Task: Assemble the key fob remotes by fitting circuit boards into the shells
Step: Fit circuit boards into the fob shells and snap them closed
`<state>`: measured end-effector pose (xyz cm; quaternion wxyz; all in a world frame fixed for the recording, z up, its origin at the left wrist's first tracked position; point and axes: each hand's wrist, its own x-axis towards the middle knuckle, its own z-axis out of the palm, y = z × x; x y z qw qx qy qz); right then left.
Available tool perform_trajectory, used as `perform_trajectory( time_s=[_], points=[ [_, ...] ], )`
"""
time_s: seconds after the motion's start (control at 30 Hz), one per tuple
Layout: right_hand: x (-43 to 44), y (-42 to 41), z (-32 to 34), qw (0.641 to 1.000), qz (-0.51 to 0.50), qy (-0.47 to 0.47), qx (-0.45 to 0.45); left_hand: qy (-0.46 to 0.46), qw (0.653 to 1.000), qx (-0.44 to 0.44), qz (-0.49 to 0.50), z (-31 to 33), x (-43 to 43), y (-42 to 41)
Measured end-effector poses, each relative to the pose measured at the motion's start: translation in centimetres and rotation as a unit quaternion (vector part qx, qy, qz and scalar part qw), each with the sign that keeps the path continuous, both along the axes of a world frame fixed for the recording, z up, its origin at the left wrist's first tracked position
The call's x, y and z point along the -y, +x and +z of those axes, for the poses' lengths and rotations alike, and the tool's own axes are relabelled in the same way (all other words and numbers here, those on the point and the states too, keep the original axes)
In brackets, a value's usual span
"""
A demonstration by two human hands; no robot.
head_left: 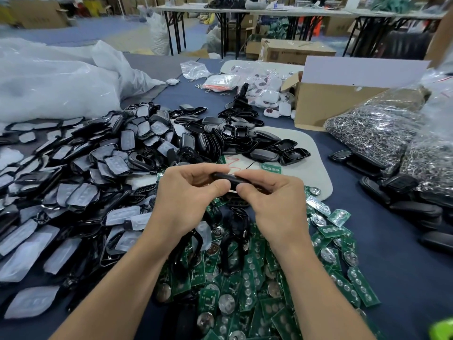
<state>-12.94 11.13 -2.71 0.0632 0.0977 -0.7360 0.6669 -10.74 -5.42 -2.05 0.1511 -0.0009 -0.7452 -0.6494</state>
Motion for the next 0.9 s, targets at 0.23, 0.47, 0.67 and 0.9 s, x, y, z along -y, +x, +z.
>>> perform_trajectory(
  time_s=[0.23, 0.47, 0.67, 0.9],
  points=[
    [0.0, 0.3, 0.2, 0.999, -0.021, 0.009, -0.039, -0.012, 0.999, -0.034, -0.009, 0.1, 0.0, 0.0],
    [-0.1, 0.0, 0.3, 0.997, 0.021, -0.055, -0.056, 0.042, 0.996, -0.037, -0.067, 0.8, 0.2, 0.2],
    [-0.5, -0.1, 0.7, 0.978, 0.088, -0.186, -0.025, 0.186, 0.967, 0.003, -0.172, 1.0, 0.5, 0.0],
    [-0.5, 0.1, 1.3, 0.983, 0.055, -0.171, -0.036, 0.175, 0.968, 0.007, -0.178, 0.7, 0.4, -0.3]
  ],
)
